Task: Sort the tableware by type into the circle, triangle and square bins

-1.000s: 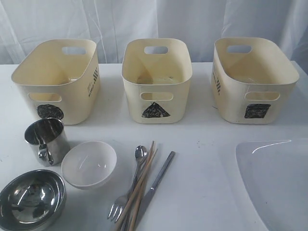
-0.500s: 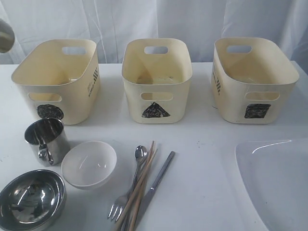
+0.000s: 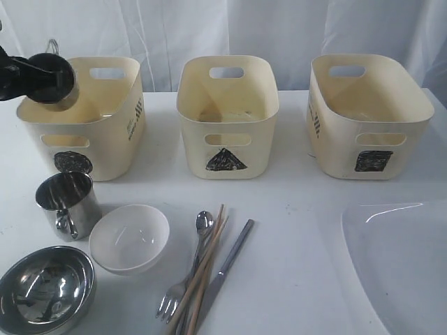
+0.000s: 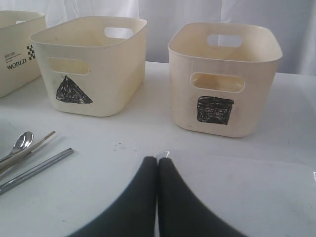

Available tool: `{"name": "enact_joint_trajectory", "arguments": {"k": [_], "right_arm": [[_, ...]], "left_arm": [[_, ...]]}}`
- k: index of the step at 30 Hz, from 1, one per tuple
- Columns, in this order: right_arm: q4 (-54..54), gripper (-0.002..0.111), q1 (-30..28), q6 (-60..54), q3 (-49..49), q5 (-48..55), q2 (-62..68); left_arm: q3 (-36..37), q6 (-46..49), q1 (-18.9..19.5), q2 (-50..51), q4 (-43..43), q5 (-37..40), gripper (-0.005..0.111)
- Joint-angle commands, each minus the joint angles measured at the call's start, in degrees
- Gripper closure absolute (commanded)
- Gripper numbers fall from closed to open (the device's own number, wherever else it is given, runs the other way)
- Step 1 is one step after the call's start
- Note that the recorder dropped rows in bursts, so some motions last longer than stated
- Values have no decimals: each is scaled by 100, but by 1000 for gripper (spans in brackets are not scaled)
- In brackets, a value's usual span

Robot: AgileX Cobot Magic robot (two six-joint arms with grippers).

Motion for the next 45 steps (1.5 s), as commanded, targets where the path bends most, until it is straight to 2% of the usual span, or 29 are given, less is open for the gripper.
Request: {"name": "enact_joint_trajectory", "arguments": {"k": [1, 5, 8, 13, 16, 22, 25, 31, 34, 40, 45], "right_arm": [[-18, 108, 10, 12, 30, -33, -24], [-18, 108, 10, 12, 30, -33, -24], [-18, 108, 10, 12, 30, -33, -24], [-18, 108, 10, 12, 30, -33, -24], [-18, 108, 10, 12, 30, -33, -24], [-18, 108, 10, 12, 30, -33, -24], [-18, 108, 10, 12, 30, -33, -24], [-18, 108, 10, 12, 30, -33, -24], [-18, 108, 10, 12, 30, -33, -24], [-18, 108, 10, 12, 30, -33, -24], [-18, 108, 10, 12, 30, -33, -24]], "left_arm": [[-70, -689, -18, 7, 40, -70, 55], [-70, -1312, -18, -69, 209, -58, 55], [-70, -1476, -18, -371, 722, 93, 55], [-70, -1487, -18, -1090, 1464, 874, 55], [-70, -1487, -18, -1568, 1477, 2048, 55], [-70, -1397, -18, -2203, 1200, 5144, 55], [-70, -377, -18, -2192, 651, 5905, 55], [-57, 1390, -18, -1997, -1178, 6151, 55], [-57, 2174, -18, -1820, -1798, 6151, 55], [-57, 2261, -18, -1421, -1867, 6265, 54], [-57, 2261, -18, -1059, -1867, 6313, 46]]}}
